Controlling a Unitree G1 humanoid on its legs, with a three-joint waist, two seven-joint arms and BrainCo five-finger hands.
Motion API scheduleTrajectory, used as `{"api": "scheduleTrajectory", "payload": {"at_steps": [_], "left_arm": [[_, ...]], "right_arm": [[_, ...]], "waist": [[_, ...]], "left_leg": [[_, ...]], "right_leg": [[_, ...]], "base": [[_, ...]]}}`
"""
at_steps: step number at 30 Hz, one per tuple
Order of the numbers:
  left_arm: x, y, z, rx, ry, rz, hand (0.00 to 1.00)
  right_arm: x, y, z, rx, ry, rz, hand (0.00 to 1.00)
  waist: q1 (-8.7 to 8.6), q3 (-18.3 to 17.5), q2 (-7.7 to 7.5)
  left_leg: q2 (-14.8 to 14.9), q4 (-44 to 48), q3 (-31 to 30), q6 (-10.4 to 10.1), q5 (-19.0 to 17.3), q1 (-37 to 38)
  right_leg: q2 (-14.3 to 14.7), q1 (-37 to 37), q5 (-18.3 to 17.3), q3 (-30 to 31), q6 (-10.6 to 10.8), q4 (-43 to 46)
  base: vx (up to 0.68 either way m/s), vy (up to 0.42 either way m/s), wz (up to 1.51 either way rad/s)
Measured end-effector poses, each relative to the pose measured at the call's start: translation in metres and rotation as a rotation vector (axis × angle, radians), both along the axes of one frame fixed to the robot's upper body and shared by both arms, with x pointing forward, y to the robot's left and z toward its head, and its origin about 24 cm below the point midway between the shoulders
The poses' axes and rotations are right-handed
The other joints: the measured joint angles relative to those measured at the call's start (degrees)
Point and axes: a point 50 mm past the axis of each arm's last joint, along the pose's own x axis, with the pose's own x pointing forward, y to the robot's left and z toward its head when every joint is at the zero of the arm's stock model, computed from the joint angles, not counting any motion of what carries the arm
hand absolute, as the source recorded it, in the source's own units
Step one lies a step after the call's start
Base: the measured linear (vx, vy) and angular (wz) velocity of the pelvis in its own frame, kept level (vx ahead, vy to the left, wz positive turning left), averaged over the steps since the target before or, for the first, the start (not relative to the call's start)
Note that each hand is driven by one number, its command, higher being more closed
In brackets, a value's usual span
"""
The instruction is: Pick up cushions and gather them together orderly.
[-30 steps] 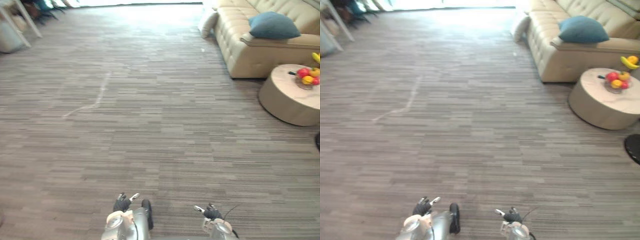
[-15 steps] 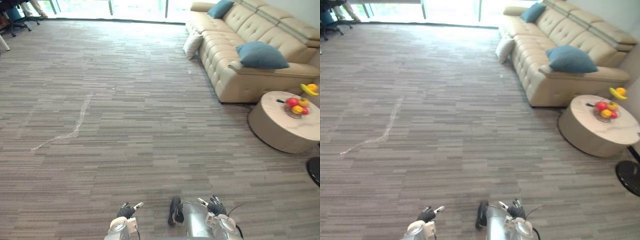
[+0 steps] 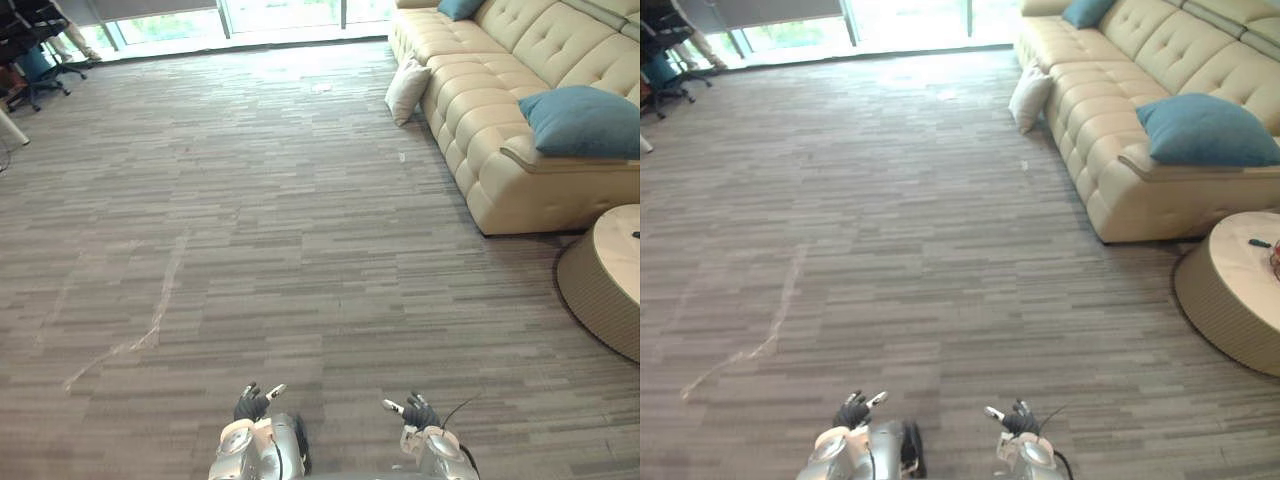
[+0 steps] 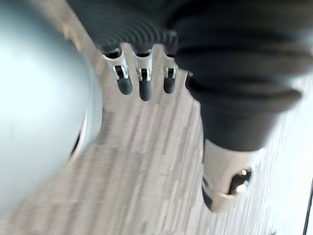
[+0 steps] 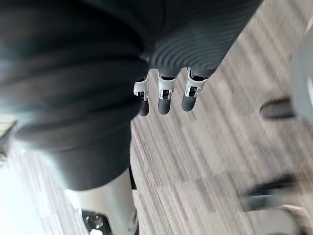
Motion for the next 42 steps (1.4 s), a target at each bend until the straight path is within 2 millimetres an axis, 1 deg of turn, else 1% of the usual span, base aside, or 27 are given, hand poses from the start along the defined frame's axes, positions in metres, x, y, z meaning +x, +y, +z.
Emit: {"api": "scheduleTrajectory", "payload": {"at_steps": [1,3,4,7,9,11,13,15,17,18,19,21,22,23,24,25,27,29,31,33,34,36,37,39,40,41,42], "left_arm": [[-0.001,0.005,0.000,0.013,0.007,0.000,0.00],[-0.001,0.007,0.000,0.018,0.010,-0.007,0.00],[-0.001,0.009,-0.001,0.023,0.014,-0.009,0.00],[-0.008,0.006,-0.005,0.019,0.050,-0.026,0.00],[-0.008,0.005,-0.009,0.012,0.081,-0.040,0.00],[-0.008,-0.001,-0.011,0.001,0.097,-0.063,0.00],[-0.009,-0.006,-0.013,-0.014,0.110,-0.067,0.00],[-0.010,-0.012,-0.014,-0.028,0.123,-0.072,0.00],[-0.011,-0.016,-0.015,-0.029,0.131,-0.087,0.00],[-0.016,-0.021,-0.018,-0.043,0.151,-0.090,0.00],[-0.018,-0.021,-0.019,-0.044,0.158,-0.112,0.00],[-0.015,-0.026,-0.018,-0.056,0.150,-0.132,0.00],[-0.020,-0.025,-0.019,-0.053,0.160,-0.125,0.00],[-0.022,-0.024,-0.020,-0.056,0.163,-0.116,0.00],[-0.019,-0.021,-0.018,-0.052,0.148,-0.107,0.00],[-0.017,-0.016,-0.016,-0.049,0.131,-0.076,0.00],[-0.011,-0.008,-0.012,-0.031,0.093,-0.054,0.00],[-0.005,0.003,-0.006,0.001,0.059,-0.049,0.00],[-0.002,0.003,-0.004,0.003,0.039,-0.044,0.00],[0.000,0.002,-0.002,0.003,0.019,-0.039,0.00],[-0.001,0.003,-0.001,0.004,0.013,-0.032,0.00],[-0.002,0.012,0.000,0.030,0.014,-0.027,0.00],[-0.002,0.012,-0.001,0.030,0.015,-0.030,0.00],[-0.001,0.016,0.000,0.041,0.014,-0.033,0.00],[-0.002,0.016,-0.001,0.040,0.025,-0.034,0.00],[-0.004,0.015,-0.003,0.035,0.036,-0.034,0.00],[-0.005,0.016,-0.004,0.031,0.051,-0.032,0.00]], "right_arm": [[-0.003,0.002,-0.001,0.003,0.008,0.005,0.00],[-0.007,0.004,-0.003,0.009,0.017,0.002,0.00],[-0.011,0.004,-0.004,0.008,0.029,0.003,0.00],[-0.016,-0.001,-0.005,-0.021,0.032,0.024,0.00],[-0.011,-0.003,-0.001,-0.021,-0.002,0.029,0.00],[-0.008,-0.010,0.003,-0.034,-0.035,0.011,0.00],[-0.006,-0.018,0.005,-0.049,-0.048,-0.009,0.00],[-0.006,-0.025,0.005,-0.057,-0.051,-0.039,0.00],[-0.006,-0.032,0.006,-0.069,-0.051,-0.058,0.00],[-0.005,-0.040,0.007,-0.090,-0.050,-0.052,0.00],[-0.002,-0.044,0.007,-0.098,-0.050,-0.058,0.00],[-0.005,-0.055,0.008,-0.118,-0.045,-0.087,0.00],[-0.009,-0.056,0.007,-0.118,-0.030,-0.084,0.00],[-0.010,-0.059,0.007,-0.128,-0.027,-0.077,0.00],[-0.008,-0.061,0.008,-0.135,-0.028,-0.079,0.00],[-0.007,-0.062,0.008,-0.137,-0.026,-0.080,0.00],[-0.005,-0.052,0.005,-0.114,-0.013,-0.066,0.00],[-0.006,-0.036,0.001,-0.083,0.007,-0.019,0.00],[-0.006,-0.025,0.000,-0.057,0.008,-0.008,0.00],[-0.008,-0.017,-0.001,-0.036,0.015,-0.007,0.00],[-0.009,-0.014,-0.002,-0.034,0.024,0.009,0.00],[-0.011,0.002,-0.005,0.002,0.043,0.041,0.00],[-0.013,0.003,-0.006,0.003,0.050,0.043,0.00],[-0.016,0.006,-0.007,0.012,0.057,0.042,0.00],[-0.015,0.005,-0.007,0.007,0.054,0.043,0.00],[-0.015,0.000,-0.006,-0.006,0.051,0.044,0.00],[-0.016,0.001,-0.007,-0.011,0.050,0.058,0.00]], "waist": [[-0.67,-1.24,-2.06],[-0.27,-1.58,-2.71],[-0.03,-2.03,-3.41],[-0.46,-2.01,-3.37],[-1.09,-1.61,-3.64],[-1.51,-1.33,-2.72],[-2.65,-1.25,-2.69],[-3.51,-1.16,-2.53],[-4.11,-0.79,-1.88],[-4.53,-1.06,0.02],[-3.73,-0.71,1.23],[-5.47,0.49,1.44],[-5.23,-0.41,2.33],[-5.15,-0.41,4.27],[-5.04,0.14,4.81],[-4.48,1.39,5.38],[-3.48,2.64,3.83],[-2.61,2.08,1.22],[-1.55,1.97,0.85],[-0.31,1.72,0.88],[0.27,1.20,0.51],[-0.53,-0.79,-2.07],[-0.27,-1.07,-2.43],[0.95,-1.85,-4.49],[0.93,-1.70,-4.81],[0.78,-1.59,-4.55],[0.39,-0.99,-4.20]], "left_leg": [[-1.40,0.93,1.47,2.48,-1.58,-0.04],[-1.38,5.51,2.02,4.55,-4.26,0.17],[-2.27,5.52,3.33,5.50,-5.27,2.28],[-5.32,-1.29,4.04,3.49,-11.47,13.35],[-6.97,-4.63,3.78,3.75,-13.53,19.26],[-6.54,-7.68,2.81,3.74,-16.52,25.76],[-6.26,-9.57,0.85,2.99,-18.83,30.33],[-6.06,-10.82,-0.70,1.98,-20.80,33.30],[-5.69,-12.23,-2.37,1.80,-23.25,37.15],[-4.39,-12.56,-3.98,1.89,-23.06,39.46],[-3.49,-11.84,-5.61,0.49,-20.21,39.93],[-3.43,-4.85,-11.50,-1.10,-15.04,39.74],[-3.11,2.76,-13.14,-2.95,-13.99,36.90],[-1.35,17.43,-15.30,-8.06,-9.86,30.59],[0.18,28.22,-16.53,-11.89,-5.02,25.14],[3.03,40.70,-15.16,-11.30,-4.65,18.86],[5.32,47.22,-10.98,-5.53,-8.56,11.86],[5.97,40.71,-4.24,-2.71,-13.02,4.50],[6.11,25.89,1.01,-0.61,-13.97,0.30],[3.92,9.47,0.72,-1.24,-10.97,-1.89],[2.35,6.00,-1.08,-2.27,-4.23,-2.89],[-0.63,7.01,-0.59,0.21,-5.28,-3.17],[-0.65,8.39,0.30,1.95,-6.14,-2.96],[-2.78,9.47,3.26,4.45,-9.60,1.19],[-3.83,8.25,4.06,4.71,-11.00,4.50],[-4.31,6.63,4.11,4.48,-12.52,7.49],[-5.69,4.42,3.87,4.23,-14.41,11.88]], "right_leg": [[-2.44,-0.65,1.45,0.86,0.75,0.61],[-3.54,-1.25,5.83,4.98,1.57,4.44],[-4.32,-2.31,7.68,6.21,3.46,9.16],[-5.70,-17.13,16.90,8.65,8.74,43.72],[-6.11,-25.69,11.49,6.10,6.57,55.48],[-5.54,-32.13,5.47,-2.08,2.91,52.92],[-5.45,-36.03,4.05,-8.91,1.33,41.49],[-4.90,-38.28,7.41,-11.64,0.94,28.06],[-3.54,-39.33,14.68,-11.60,-0.49,18.41],[-1.86,-38.82,15.96,-11.02,-3.72,20.89],[-2.60,-39.35,12.82,-11.22,-5.15,26.04],[-4.57,-39.77,7.46,-11.63,-5.47,35.37],[-3.69,-36.81,4.01,-11.15,-4.13,32.64],[-2.11,-33.15,1.64,-11.39,-3.71,29.93],[-1.02,-30.50,0.93,-11.89,-4.18,27.76],[0.78,-25.53,0.39,-12.16,-4.68,24.67],[1.86,-16.65,0.36,-11.48,-4.72,17.99],[0.93,-8.70,1.00,-10.66,-3.60,9.67],[0.06,-3.31,1.46,-9.49,-2.73,4.71],[-1.11,0.26,0.11,-7.80,-0.47,1.72],[-1.73,1.40,-1.31,-6.04,1.05,0.77],[-4.87,1.48,0.71,-3.23,-0.25,0.75],[-5.86,0.42,3.01,-0.99,0.69,2.78],[-8.91,-2.82,6.72,4.91,5.37,13.62],[-9.62,-6.21,10.25,6.73,7.22,23.29],[-9.60,-10.19,15.39,8.12,7.80,32.28],[-9.25,-17.41,17.32,9.35,7.89,47.06]], "base": [[0.85,0.380,-0.36],[0.73,0.367,-0.22],[0.58,0.320,-0.37],[0.53,0.240,-0.27],[0.47,0.143,0.02],[0.37,0.063,0.14],[0.51,-0.006,0.51],[0.55,-0.084,0.58],[0.63,-0.128,0.49],[0.80,-0.138,0.29],[0.80,-0.160,0.28],[0.76,-0.258,0.37],[0.83,-0.283,0.29],[0.56,-0.141,0.10],[0.70,-0.127,-0.08],[0.64,-0.072,-0.18],[0.70,-0.066,-0.24],[0.51,-0.017,-0.25],[0.64,0.088,-0.41],[0.62,0.214,-0.56],[0.60,0.290,-0.61],[0.65,0.303,-0.28],[0.66,0.343,-0.23],[0.62,0.356,-0.38],[0.56,0.304,-0.27],[0.62,0.310,-0.25],[0.48,0.204,-0.05]]}}
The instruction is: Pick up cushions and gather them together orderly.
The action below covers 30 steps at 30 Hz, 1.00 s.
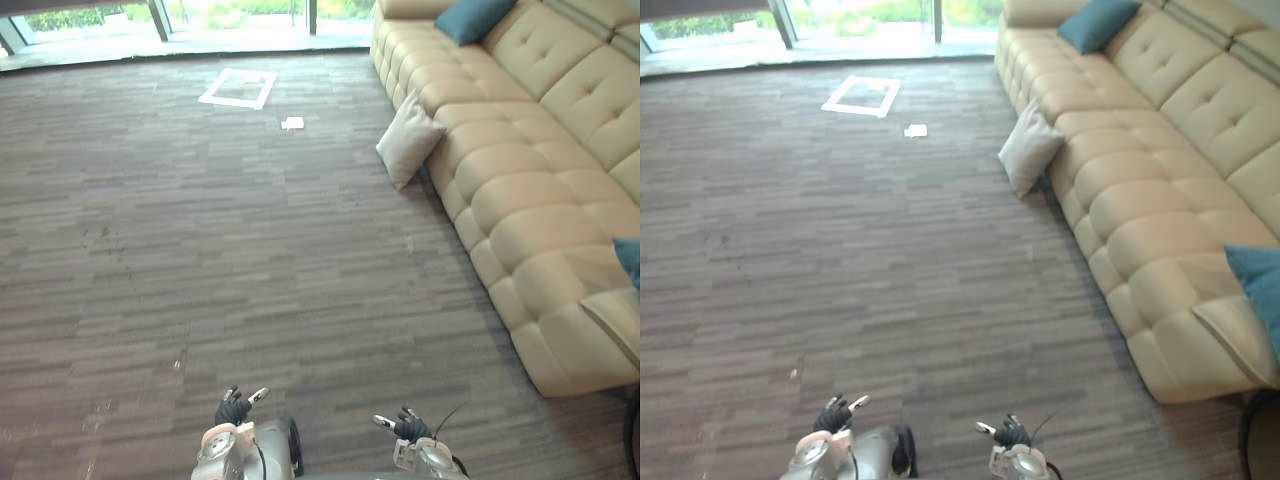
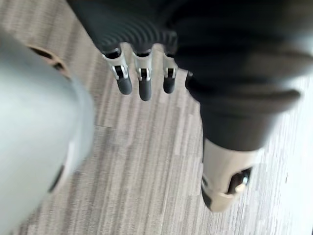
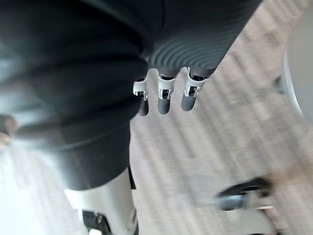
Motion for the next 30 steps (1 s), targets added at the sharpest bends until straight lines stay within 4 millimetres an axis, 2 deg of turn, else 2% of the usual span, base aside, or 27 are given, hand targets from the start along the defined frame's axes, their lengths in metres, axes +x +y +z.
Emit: {"api": "scheduleTrajectory", "payload": {"at_steps": [1,3,5,6,8,9,10,11,12,13,14,15,16,17,19,20,21,22,24,25,26,27,28,29,30], "left_arm": [[0.000,-0.001,-0.002,-0.008,0.016,0.001,0.00],[-0.001,-0.009,-0.004,-0.015,0.034,-0.019,0.00],[-0.001,-0.015,-0.006,-0.026,0.046,-0.031,0.00],[-0.002,-0.019,-0.007,-0.038,0.058,-0.033,0.00],[-0.003,-0.026,-0.009,-0.057,0.068,-0.035,0.00],[-0.005,-0.029,-0.010,-0.066,0.076,-0.036,0.00],[-0.006,-0.030,-0.010,-0.066,0.077,-0.038,0.00],[-0.007,-0.035,-0.011,-0.074,0.085,-0.045,0.00],[-0.010,-0.038,-0.012,-0.080,0.091,-0.057,0.00],[-0.010,-0.038,-0.013,-0.079,0.094,-0.063,0.00],[-0.008,-0.038,-0.012,-0.076,0.091,-0.063,0.00],[-0.007,-0.037,-0.012,-0.075,0.088,-0.057,0.00],[-0.009,-0.033,-0.012,-0.072,0.091,-0.037,0.00],[-0.008,-0.030,-0.011,-0.069,0.083,-0.024,0.00],[-0.003,-0.025,-0.007,-0.050,0.053,-0.025,0.00],[-0.002,-0.024,-0.007,-0.047,0.048,-0.024,0.00],[0.001,-0.020,-0.003,-0.035,0.020,-0.021,0.00],[0.004,-0.021,-0.002,-0.038,0.009,-0.017,0.00],[0.006,-0.022,0.000,-0.039,-0.009,-0.011,0.00],[0.006,-0.022,0.000,-0.039,-0.011,-0.011,0.00],[0.006,-0.020,0.001,-0.035,-0.020,-0.005,0.00],[0.003,-0.016,0.001,-0.027,-0.019,0.003,0.00],[0.001,-0.010,0.001,-0.010,-0.014,0.003,0.00],[0.002,-0.008,0.001,-0.005,-0.011,0.005,0.00],[0.001,-0.006,0.001,0.001,-0.009,0.004,0.00]], "right_arm": [[0.005,0.000,0.003,-0.014,-0.027,0.015,0.00],[0.010,-0.004,0.008,-0.026,-0.062,0.015,0.00],[0.013,-0.008,0.011,-0.036,-0.091,0.013,0.00],[0.014,-0.012,0.012,-0.043,-0.100,0.009,0.00],[0.016,-0.016,0.013,-0.049,-0.105,-0.003,0.00],[0.016,-0.017,0.013,-0.050,-0.105,-0.003,0.00],[0.015,-0.018,0.013,-0.053,-0.101,-0.003,0.00],[0.018,-0.024,0.014,-0.070,-0.108,0.008,0.00],[0.019,-0.028,0.015,-0.082,-0.110,0.015,0.00],[0.023,-0.031,0.016,-0.092,-0.114,0.019,0.00],[0.025,-0.033,0.017,-0.098,-0.113,0.021,0.00],[0.025,-0.036,0.018,-0.105,-0.114,0.022,0.00],[0.025,-0.037,0.017,-0.110,-0.108,0.024,0.00],[0.024,-0.036,0.015,-0.105,-0.093,0.024,0.00],[0.021,-0.026,0.011,-0.078,-0.064,0.023,0.00],[0.020,-0.023,0.010,-0.072,-0.059,0.026,0.00],[0.018,-0.014,0.008,-0.055,-0.048,0.048,0.00],[0.016,-0.011,0.007,-0.047,-0.042,0.045,0.00],[0.012,-0.008,0.005,-0.040,-0.029,0.038,0.00],[0.012,-0.008,0.005,-0.040,-0.028,0.039,0.00],[0.010,-0.006,0.004,-0.035,-0.021,0.042,0.00],[0.007,-0.003,0.002,-0.026,-0.007,0.043,0.00],[0.004,0.002,0.000,-0.013,0.008,0.045,0.00],[0.003,0.006,0.000,-0.003,0.011,0.046,0.00],[0.001,0.009,-0.001,0.000,0.016,0.062,0.00]], "waist": [[-0.93,-0.15,-0.27],[-1.77,0.03,0.24],[-2.07,-0.01,0.49],[-2.61,0.02,0.52],[-3.79,0.09,0.70],[-4.46,0.13,0.75],[-4.53,0.10,0.64],[-5.06,-0.12,2.40],[-4.87,-0.71,3.93],[-4.71,-0.52,5.00],[-4.66,0.08,6.09],[-4.68,0.64,7.08],[-4.22,1.47,7.87],[-3.93,1.94,8.49],[-3.26,2.47,7.17],[-3.04,2.36,6.77],[-2.06,1.78,5.80],[-1.67,1.85,5.69],[-1.00,1.71,5.47],[-0.96,1.66,5.40],[-0.71,1.12,4.93],[-0.43,-0.34,3.36],[-0.46,-1.67,2.17],[-0.59,-2.14,1.56],[-0.19,-2.52,0.66]], "left_leg": [[-0.78,-1.63,-0.51,0.14,-1.16,3.51],[-1.04,-5.38,-1.13,0.10,-3.07,9.91],[-1.23,-8.75,-2.00,-0.38,-4.65,14.82],[-1.34,-10.53,-3.08,-0.57,-5.24,17.59],[-1.32,-12.66,-5.21,-0.61,-6.60,21.27],[-1.60,-14.06,-6.93,-0.36,-7.12,24.16],[-2.06,-14.56,-8.09,-0.34,-7.22,25.87],[-0.68,-13.67,-10.73,-0.60,-7.31,27.79],[0.43,-11.98,-11.73,-1.55,-6.68,27.29],[1.25,-4.69,-13.95,-3.97,-4.68,24.79],[2.35,5.74,-15.52,-6.93,-1.81,21.10],[3.36,15.29,-17.09,-9.48,2.70,17.22],[4.96,29.98,-18.99,-13.02,12.48,10.13],[7.10,39.22,-17.58,-11.20,11.03,5.20],[8.39,43.24,-13.82,-6.79,5.95,-1.26],[8.60,42.53,-12.58,-6.30,5.10,-2.62],[10.09,35.35,-7.98,-4.95,1.98,-7.95],[10.62,30.33,-6.32,-4.27,1.28,-9.52],[8.91,10.73,-5.39,-4.11,1.70,-11.78],[7.84,5.90,-7.14,-4.78,2.73,-12.26],[6.12,0.87,-9.76,-6.09,7.73,-12.97],[3.90,1.54,-9.95,-5.01,10.34,-12.90],[3.04,2.15,-8.79,-4.11,8.12,-13.01],[2.99,3.41,-7.62,-2.85,7.29,-12.99],[2.78,5.63,-5.44,-1.40,4.81,-11.56]], "right_leg": [[1.19,-4.89,-2.98,-0.14,-0.20,7.96],[3.63,-12.29,-8.47,-4.22,-1.79,11.46],[4.14,-19.46,-11.75,-11.39,-3.86,4.42],[4.79,-21.65,-12.13,-14.19,-4.91,-3.48],[6.94,-22.63,-9.94,-14.30,-5.76,-16.44],[8.25,-22.48,-7.01,-13.09,-6.35,-24.52],[8.83,-22.36,-4.07,-12.16,-7.82,-27.19],[9.92,-21.36,-1.67,-11.60,-10.94,-24.14],[9.89,-21.33,-3.32,-12.91,-11.79,-22.41],[9.85,-21.14,-7.48,-13.49,-12.21,-19.02],[10.49,-18.72,-9.91,-13.98,-12.31,-19.16],[11.33,-16.08,-10.93,-14.24,-12.42,-20.64],[12.60,-11.39,-11.93,-14.44,-13.03,-23.92],[13.92,-6.78,-12.31,-14.00,-13.51,-26.98],[13.94,0.99,-13.00,-12.65,-13.60,-32.59],[13.74,2.50,-13.06,-12.29,-13.50,-33.97],[13.10,7.08,-13.75,-10.65,-12.98,-38.71],[12.74,8.82,-13.59,-10.18,-12.06,-40.00],[11.07,13.35,-15.88,-8.95,-9.86,-42.71],[10.51,14.43,-17.10,-8.51,-9.34,-42.89],[9.37,15.63,-19.31,-7.21,-8.03,-42.73],[7.71,15.97,-20.54,-5.22,-7.60,-42.74],[6.53,15.52,-20.13,-3.76,-8.10,-42.13],[5.62,14.54,-19.05,-1.94,-7.65,-39.96],[4.57,12.71,-17.59,1.27,-5.52,-34.25]], "base": [[0.46,0.144,0.14],[0.50,0.110,0.18],[0.45,0.068,0.24],[0.53,0.007,0.47],[0.59,-0.051,0.68],[0.55,-0.101,0.75],[0.74,-0.152,0.76],[0.75,-0.146,0.46],[0.87,-0.186,0.42],[0.85,-0.197,0.18],[0.72,-0.190,0.18],[0.71,-0.156,0.01],[0.66,-0.076,-0.10],[0.63,-0.038,-0.24],[0.49,0.000,-0.25],[0.56,-0.006,-0.41],[0.46,0.008,-0.42],[0.59,0.054,-0.49],[0.56,0.148,-0.26],[0.71,0.317,-0.30],[0.61,0.320,-0.49],[0.78,0.383,-0.52],[0.56,0.252,-0.44],[0.69,0.323,-0.47],[0.65,0.330,-0.62]]}}
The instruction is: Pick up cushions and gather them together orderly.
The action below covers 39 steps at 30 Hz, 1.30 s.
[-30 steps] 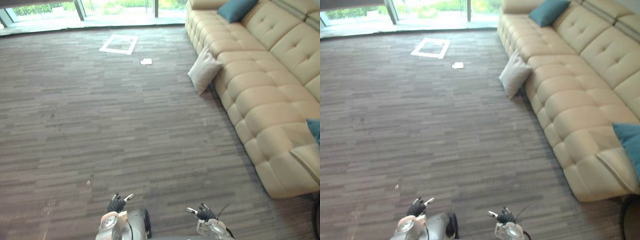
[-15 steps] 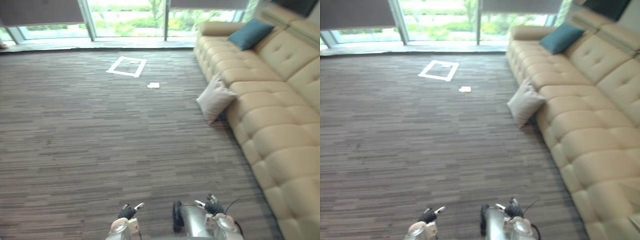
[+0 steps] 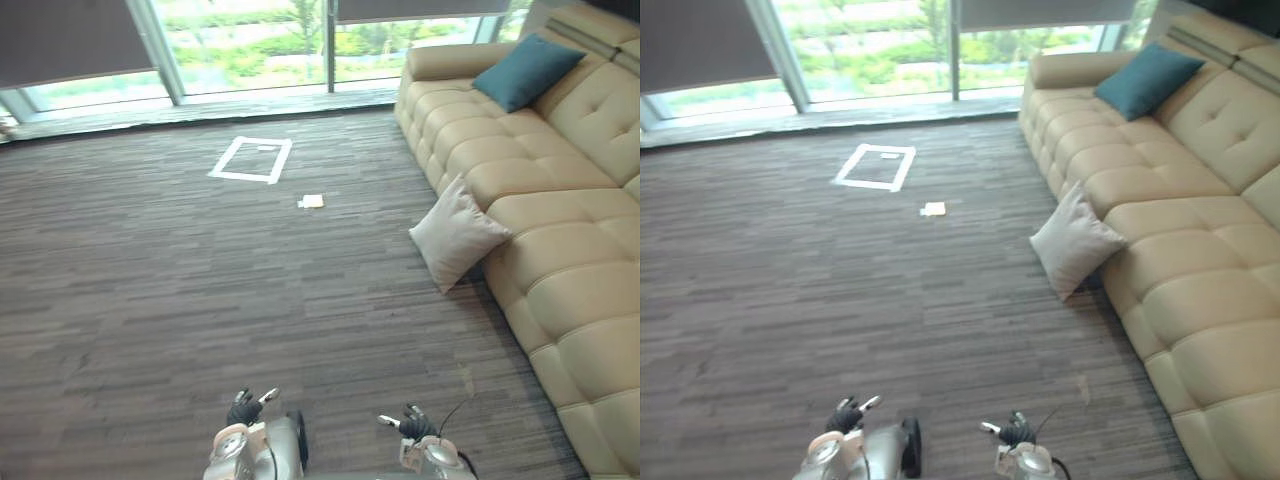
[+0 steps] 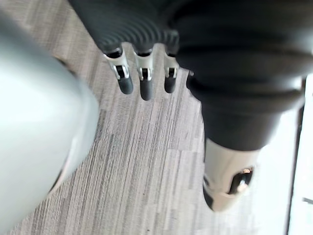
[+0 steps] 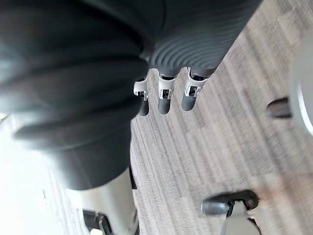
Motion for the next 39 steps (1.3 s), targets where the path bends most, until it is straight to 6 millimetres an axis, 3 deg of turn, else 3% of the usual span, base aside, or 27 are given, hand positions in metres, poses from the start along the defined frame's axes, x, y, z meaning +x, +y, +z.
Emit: {"api": "scheduleTrajectory", "payload": {"at_steps": [1,2,3,4,6,8,11,12,14,15,16,17,18,19,20,21,22,23,25,26,29,31,33,35,36,38,39], "left_arm": [[0.000,0.002,0.000,0.006,0.001,-0.001,0.00],[0.000,0.002,0.000,0.007,0.005,-0.002,0.00],[-0.002,0.001,-0.003,0.000,0.024,-0.003,0.00],[-0.004,-0.001,-0.005,-0.006,0.041,-0.007,0.00],[-0.007,-0.003,-0.008,-0.010,0.068,-0.021,0.00],[-0.006,-0.006,-0.008,-0.017,0.073,-0.029,0.00],[-0.008,-0.010,-0.010,-0.028,0.087,-0.030,0.00],[-0.009,-0.012,-0.011,-0.036,0.094,-0.031,0.00],[-0.011,-0.014,-0.012,-0.034,0.100,-0.051,0.00],[-0.013,-0.015,-0.013,-0.035,0.107,-0.057,0.00],[-0.014,-0.020,-0.014,-0.046,0.112,-0.057,0.00],[-0.015,-0.026,-0.014,-0.061,0.116,-0.067,0.00],[-0.014,-0.028,-0.014,-0.064,0.110,-0.071,0.00],[-0.009,-0.030,-0.013,-0.069,0.099,-0.069,0.00],[-0.009,-0.027,-0.012,-0.067,0.096,-0.062,0.00],[-0.011,-0.025,-0.013,-0.066,0.097,-0.051,0.00],[-0.008,-0.022,-0.011,-0.063,0.082,-0.042,0.00],[-0.006,-0.019,-0.009,-0.055,0.066,-0.043,0.00],[-0.001,-0.018,-0.006,-0.051,0.037,-0.041,0.00],[0.002,-0.018,-0.003,-0.049,0.020,-0.038,0.00],[0.005,-0.017,-0.001,-0.050,0.000,-0.031,0.00],[0.005,-0.017,-0.001,-0.048,0.000,-0.032,0.00],[0.002,-0.020,-0.003,-0.057,0.009,-0.029,0.00],[-0.001,-0.009,-0.004,-0.030,0.023,-0.027,0.00],[-0.001,-0.008,-0.004,-0.028,0.027,-0.029,0.00],[-0.003,-0.008,-0.007,-0.030,0.051,-0.034,0.00],[-0.003,-0.009,-0.008,-0.031,0.058,-0.035,0.00]], "right_arm": [[-0.001,0.001,0.000,-0.002,0.001,0.009,0.00],[0.000,0.001,0.000,-0.003,-0.001,0.012,0.00],[-0.001,0.000,0.000,-0.007,-0.003,0.012,0.00],[0.001,-0.001,0.002,-0.009,-0.018,0.014,0.00],[0.006,-0.003,0.005,-0.017,-0.046,0.011,0.00],[0.009,-0.007,0.007,-0.028,-0.064,0.008,0.00],[0.012,-0.014,0.009,-0.041,-0.080,-0.009,0.00],[0.014,-0.016,0.010,-0.046,-0.090,-0.019,0.00],[0.016,-0.017,0.011,-0.053,-0.090,-0.014,0.00],[0.016,-0.020,0.010,-0.062,-0.087,-0.009,0.00],[0.017,-0.022,0.011,-0.068,-0.093,-0.007,0.00],[0.020,-0.026,0.013,-0.078,-0.104,-0.013,0.00],[0.021,-0.028,0.014,-0.081,-0.108,-0.017,0.00],[0.022,-0.032,0.014,-0.090,-0.110,-0.017,0.00],[0.022,-0.032,0.014,-0.090,-0.108,-0.016,0.00],[0.023,-0.032,0.014,-0.091,-0.102,-0.018,0.00],[0.022,-0.028,0.012,-0.080,-0.084,-0.019,0.00],[0.021,-0.025,0.010,-0.072,-0.069,-0.017,0.00],[0.019,-0.020,0.009,-0.057,-0.062,-0.018,0.00],[0.015,-0.019,0.007,-0.043,-0.051,-0.034,0.00],[0.012,-0.016,0.005,-0.037,-0.036,-0.034,0.00],[0.010,-0.015,0.004,-0.037,-0.025,-0.035,0.00],[0.002,-0.016,0.001,-0.040,-0.001,-0.033,0.00],[0.000,-0.003,0.000,-0.011,0.006,-0.011,0.00],[0.000,-0.001,-0.001,-0.007,0.007,-0.007,0.00],[0.003,0.000,0.001,-0.006,-0.011,0.008,0.00],[0.004,0.000,0.001,-0.006,-0.013,0.008,0.00]], "waist": [[0.27,0.23,-1.02],[0.41,0.34,-1.17],[0.27,0.79,-0.46],[0.14,1.34,0.40],[-0.92,1.29,0.10],[-1.13,1.44,0.33],[-1.96,1.57,0.63],[-2.68,1.64,0.81],[-2.87,1.56,0.48],[-3.48,1.58,0.64],[-3.66,1.16,1.64],[-3.79,1.17,3.53],[-3.94,1.40,3.98],[-3.99,2.03,5.27],[-3.67,2.60,5.96],[-3.51,2.99,6.48],[-3.43,3.84,6.19],[-3.33,4.21,5.38],[-2.84,4.09,4.40],[-1.72,4.00,4.24],[-0.84,3.88,4.09],[-0.83,3.50,3.67],[-0.55,2.03,4.40],[0.01,0.27,1.35],[-0.03,0.29,1.02],[-0.46,0.66,1.08],[-0.46,0.84,1.37]], "left_leg": [[-1.17,-0.15,1.82,1.47,-1.12,2.95],[-1.63,-0.62,2.40,2.11,-1.57,4.67],[-2.10,-2.94,2.76,2.07,-4.00,9.59],[-2.62,-4.94,2.51,1.16,-6.70,13.77],[-3.45,-7.49,2.47,1.23,-8.60,19.38],[-3.38,-11.95,2.47,0.99,-9.41,24.62],[-2.55,-16.69,1.97,0.99,-9.40,30.64],[-1.84,-19.52,1.44,1.02,-9.42,34.10],[-2.09,-22.08,0.96,1.02,-9.40,37.07],[-2.56,-21.70,-0.81,1.02,-9.39,38.91],[-1.61,-21.04,-1.56,0.98,-9.24,39.19],[0.17,-13.73,-3.45,-3.30,-6.68,37.20],[0.69,-8.37,-4.67,-5.02,-5.22,35.21],[2.03,6.61,-7.67,-9.96,1.20,29.01],[3.55,19.15,-9.50,-13.36,5.69,23.31],[4.44,25.36,-9.31,-13.18,5.55,20.53],[5.85,32.55,-7.79,-10.87,4.09,16.41],[6.26,33.89,-6.08,-8.50,2.02,13.07],[7.09,30.93,-2.99,-5.09,-0.77,7.85],[7.46,24.94,-1.36,-3.87,-2.99,5.09],[5.31,6.42,-4.32,-4.50,-3.87,1.56],[2.89,-1.72,-8.28,-4.90,-2.45,0.60],[2.04,-5.64,-10.62,-4.89,3.85,0.59],[0.81,-4.28,-3.56,-2.40,0.41,2.57],[0.54,-4.47,-2.55,-1.86,-0.16,3.48],[-0.71,-7.65,1.58,0.21,-1.85,10.39],[-0.77,-8.56,2.19,0.24,-2.33,12.11]], "right_leg": [[-0.89,-2.29,1.84,2.16,2.63,8.02],[-0.99,-4.63,3.69,2.96,3.73,13.55],[-0.34,-10.99,10.94,3.71,6.52,28.90],[0.17,-15.69,11.11,2.59,6.72,38.80],[-0.63,-21.79,7.80,-2.46,5.02,45.60],[-0.88,-27.63,4.40,-9.72,2.44,42.23],[-0.61,-30.71,2.71,-17.30,0.05,31.27],[-0.45,-31.85,3.98,-22.02,-1.23,22.38],[0.51,-32.28,9.22,-25.56,-2.36,9.96],[0.87,-32.04,14.52,-25.72,-9.58,8.94],[1.38,-31.88,13.44,-26.34,-9.24,10.03],[2.24,-30.49,9.83,-26.46,-9.74,11.59],[2.90,-29.66,8.58,-26.40,-9.55,11.58],[4.77,-26.64,7.10,-25.23,-9.69,9.67],[6.69,-23.43,6.77,-23.54,-10.06,6.89],[8.04,-20.93,6.52,-22.47,-10.43,5.25],[9.46,-16.15,6.11,-20.05,-10.96,2.68],[9.89,-12.58,5.89,-17.85,-11.02,-0.17],[10.16,-8.50,5.81,-14.26,-10.45,-4.10],[10.17,-6.65,5.51,-11.17,-9.52,-5.79],[9.28,-2.48,3.42,-5.05,-7.04,-7.87],[7.83,-0.38,1.42,-2.25,-5.16,-8.60],[7.28,-0.17,-0.76,0.47,-2.51,-7.60],[3.97,-4.81,-0.87,4.23,-0.63,1.64],[3.59,-6.01,-0.42,4.51,0.16,4.16],[2.11,-13.66,3.29,3.80,5.44,22.07],[1.96,-15.04,3.26,2.69,5.37,25.21]], "base": [[0.60,0.318,-0.64],[0.53,0.251,-0.63],[0.47,0.208,-0.59],[0.46,0.185,-0.48],[0.43,0.109,-0.08],[0.45,0.063,0.03],[0.55,-0.018,0.27],[0.71,-0.117,0.35],[0.61,-0.142,0.24],[0.52,-0.140,0.02],[0.77,-0.236,-0.11],[0.63,-0.217,-0.21],[0.74,-0.272,-0.32],[0.61,-0.180,-0.53],[0.60,-0.130,-0.77],[0.57,-0.039,-1.08],[0.54,-0.005,-1.11],[0.60,-0.008,-1.16],[0.45,0.011,-1.00],[0.33,0.053,-1.24],[0.51,0.201,-1.11],[0.55,0.321,-0.80],[0.51,0.363,-0.88],[0.54,0.398,-1.06],[0.46,0.370,-1.01],[0.40,0.355,-0.91],[0.35,0.316,-0.90]]}}
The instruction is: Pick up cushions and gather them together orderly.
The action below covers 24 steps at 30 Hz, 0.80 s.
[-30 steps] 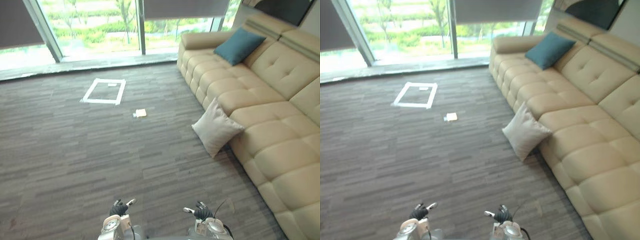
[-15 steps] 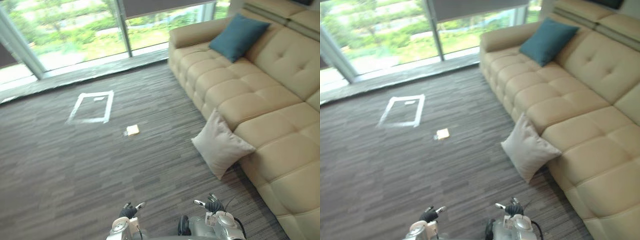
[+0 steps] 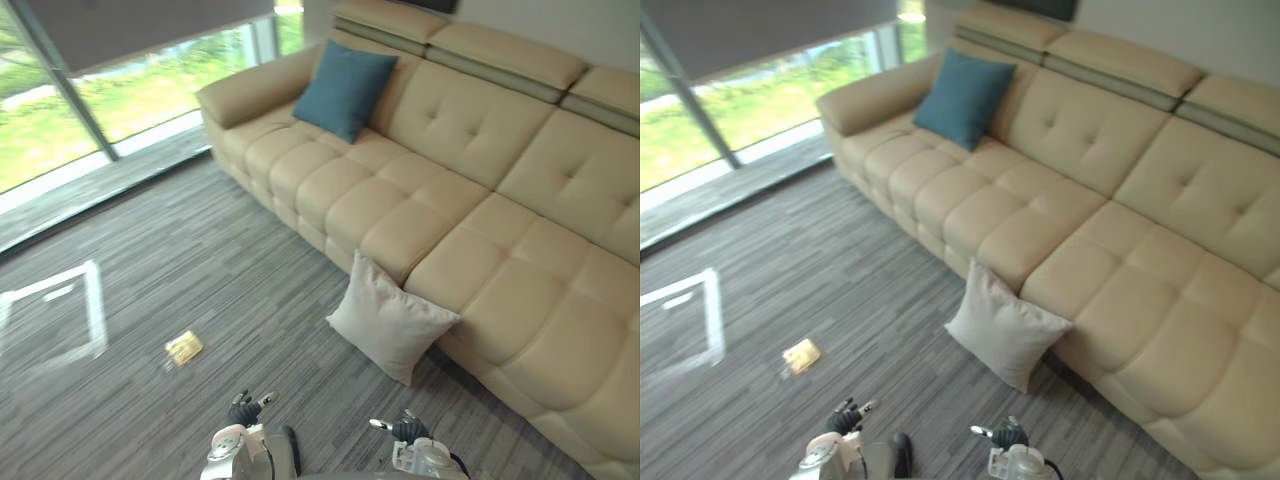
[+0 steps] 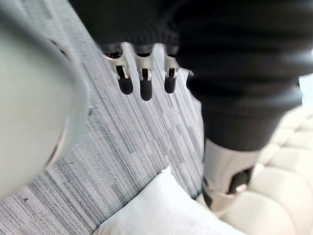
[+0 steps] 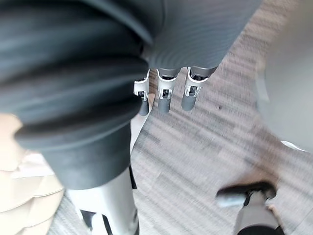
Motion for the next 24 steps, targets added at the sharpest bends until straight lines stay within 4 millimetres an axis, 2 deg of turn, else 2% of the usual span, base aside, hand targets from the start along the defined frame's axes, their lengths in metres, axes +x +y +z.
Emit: {"api": "scheduleTrajectory", "payload": {"at_steps": [1,2,3,5,6,7,8,9,10,11,12,13,14,15,16,18,21,23,24], "left_arm": [[-0.002,-0.001,-0.002,-0.004,0.017,-0.001,0.00],[-0.003,-0.001,-0.003,-0.005,0.026,-0.001,0.00],[-0.004,0.000,-0.003,-0.002,0.029,-0.001,0.00],[-0.006,0.001,-0.004,0.010,0.043,-0.014,0.00],[-0.005,-0.001,-0.004,0.010,0.044,-0.028,0.00],[-0.004,-0.002,-0.005,0.014,0.048,-0.048,0.00],[-0.005,-0.002,-0.005,0.024,0.052,-0.073,0.00],[-0.005,-0.001,-0.005,0.033,0.056,-0.082,0.00],[-0.006,-0.001,-0.005,0.033,0.059,-0.083,0.00],[-0.005,-0.005,-0.005,0.025,0.055,-0.089,0.00],[-0.003,-0.008,-0.004,0.024,0.044,-0.091,0.00],[-0.002,-0.008,-0.004,0.023,0.043,-0.091,0.00],[0.000,-0.009,-0.002,0.021,0.028,-0.088,0.00],[0.000,-0.010,-0.001,0.017,0.017,-0.078,0.00],[-0.002,-0.011,-0.001,0.013,0.014,-0.073,0.00],[-0.001,-0.012,-0.001,0.012,0.009,-0.073,0.00],[0.001,-0.015,0.000,-0.002,-0.003,-0.078,0.00],[0.002,-0.017,0.000,-0.007,-0.007,-0.078,0.00],[0.002,-0.017,0.000,-0.007,-0.008,-0.077,0.00]], "right_arm": [[0.004,-0.001,0.003,-0.003,-0.023,-0.001,0.00],[0.007,-0.001,0.005,-0.005,-0.041,0.000,0.00],[0.009,-0.001,0.005,-0.004,-0.046,0.001,0.00],[0.010,-0.002,0.006,-0.008,-0.057,-0.006,0.00],[0.011,-0.004,0.007,-0.010,-0.063,-0.017,0.00],[0.011,-0.006,0.006,-0.013,-0.062,-0.029,0.00],[0.011,-0.009,0.006,-0.016,-0.062,-0.042,0.00],[0.010,-0.011,0.006,-0.019,-0.058,-0.043,0.00],[0.011,-0.013,0.006,-0.024,-0.060,-0.044,0.00],[0.014,-0.020,0.008,-0.039,-0.067,-0.051,0.00],[0.013,-0.023,0.008,-0.041,-0.066,-0.066,0.00],[0.013,-0.023,0.008,-0.041,-0.066,-0.067,0.00],[0.014,-0.025,0.008,-0.046,-0.069,-0.074,0.00],[0.012,-0.027,0.008,-0.050,-0.063,-0.074,0.00],[0.010,-0.028,0.007,-0.053,-0.057,-0.076,0.00],[0.009,-0.029,0.006,-0.056,-0.050,-0.084,0.00],[0.007,-0.030,0.005,-0.060,-0.042,-0.088,0.00],[0.004,-0.029,0.004,-0.064,-0.028,-0.089,0.00],[0.003,-0.029,0.003,-0.065,-0.023,-0.089,0.00]], "waist": [[-0.21,0.44,0.63],[-0.28,0.88,1.12],[-0.32,1.07,0.88],[-1.01,1.34,0.36],[-1.25,1.41,0.24],[-1.30,1.39,0.19],[-1.30,1.38,0.06],[-1.43,1.29,-0.38],[-1.66,1.27,-0.56],[-1.87,1.78,0.78],[-2.04,1.99,1.13],[-2.05,2.04,1.19],[-2.04,2.11,1.79],[-1.93,1.98,2.74],[-1.59,2.03,3.17],[-1.75,2.00,3.08],[-1.69,2.04,2.28],[-1.45,2.07,2.08],[-1.38,2.05,2.07]], "left_leg": [[0.03,-2.39,2.09,-0.14,-1.20,4.31],[0.01,-4.25,3.73,-0.31,-2.14,7.16],[-0.07,-5.30,4.87,-0.41,-2.24,9.01],[-0.11,-8.83,7.05,-0.62,-2.33,12.87],[-0.12,-9.73,7.41,-0.98,-2.51,13.63],[-0.29,-10.38,7.95,-1.44,-2.62,14.17],[-0.90,-10.78,8.64,-2.28,-3.02,14.94],[-1.72,-10.80,8.51,-3.02,-3.46,15.77],[-2.00,-10.50,8.16,-3.43,-3.71,16.48],[-0.82,-7.73,7.04,-4.16,-3.86,16.71],[0.59,-0.89,5.18,-4.21,-3.89,14.27],[0.78,0.00,4.98,-4.21,-3.89,13.97],[2.57,8.59,3.30,-4.60,-3.71,10.78],[6.15,22.54,0.20,-8.14,-0.11,5.55],[7.70,27.56,-1.10,-8.31,0.39,3.91],[8.53,26.99,-0.93,-7.30,-1.58,2.59],[7.34,18.73,-1.55,-6.06,-3.67,0.37],[3.46,6.16,-9.20,-5.96,-3.69,-0.34],[2.71,3.39,-11.00,-5.53,-3.13,-0.32]], "right_leg": [[-0.98,-3.58,-0.43,-4.36,-0.79,5.54],[-2.19,-6.38,-1.17,-9.18,-2.08,7.29],[-2.87,-7.59,-1.74,-12.01,-3.07,6.92],[-3.37,-10.24,-2.08,-21.65,-4.30,-0.23],[-3.41,-10.66,-1.51,-24.37,-4.96,-4.08],[-3.31,-11.26,-0.18,-26.60,-5.57,-8.63],[-2.94,-11.32,3.78,-28.64,-7.21,-16.07],[-2.87,-11.11,7.15,-28.35,-8.92,-19.62],[-2.76,-11.09,8.45,-27.53,-11.60,-19.72],[-2.50,-9.55,7.28,-28.31,-11.66,-19.31],[-2.21,-8.35,6.16,-28.39,-11.66,-19.64],[-2.20,-8.18,6.06,-28.35,-11.67,-19.74],[-1.53,-6.82,5.28,-28.31,-11.70,-20.42],[0.38,-4.38,4.10,-27.86,-12.32,-21.62],[1.53,-2.28,3.09,-26.44,-12.86,-22.17],[2.55,0.04,2.68,-24.16,-12.97,-23.83],[2.74,2.11,2.79,-20.83,-12.50,-25.87],[2.70,2.68,2.00,-16.61,-11.01,-25.64],[2.79,2.65,1.80,-15.58,-10.55,-25.46]], "base": [[0.28,0.264,-0.87],[0.22,0.185,-0.85],[0.21,0.131,-0.69],[0.18,0.081,-0.40],[0.17,0.039,-0.15],[0.24,0.006,-0.20],[0.27,-0.014,-0.21],[0.33,-0.073,-0.16],[0.38,-0.109,-0.04],[0.44,-0.202,0.06],[0.34,-0.198,0.06],[0.23,-0.191,0.06],[0.28,-0.147,-0.19],[0.34,-0.109,-0.54],[0.35,-0.082,-0.68],[0.25,-0.021,-0.72],[0.26,0.050,-0.71],[0.21,0.171,-0.85],[0.20,0.223,-0.91]]}}
